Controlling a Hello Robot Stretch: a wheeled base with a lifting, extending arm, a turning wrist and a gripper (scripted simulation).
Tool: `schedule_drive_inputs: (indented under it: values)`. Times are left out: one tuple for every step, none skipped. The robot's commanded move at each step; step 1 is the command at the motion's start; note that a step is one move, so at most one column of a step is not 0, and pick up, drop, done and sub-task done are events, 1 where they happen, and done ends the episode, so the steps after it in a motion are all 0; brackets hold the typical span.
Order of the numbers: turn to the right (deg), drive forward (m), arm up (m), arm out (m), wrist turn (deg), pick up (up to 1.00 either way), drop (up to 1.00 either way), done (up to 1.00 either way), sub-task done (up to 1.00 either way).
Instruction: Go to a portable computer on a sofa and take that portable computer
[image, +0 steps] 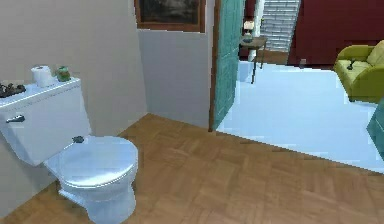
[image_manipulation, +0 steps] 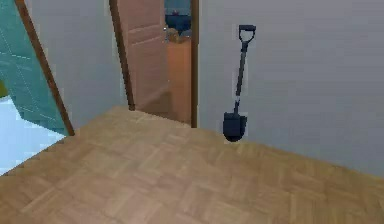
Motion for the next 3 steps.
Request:
schedule_drive_inputs:
  values:
    - [-45.0,0.00,0.00,0.00,0.0,0.00,0.00,0.00,0.00]
    - [-45.0,0.00,0.00,0.00,0.0,0.00,0.00,0.00,0.00]
    - [-27.0,0.00,0.00,0.00,0.0,0.00,0.00,0.00,0.00]
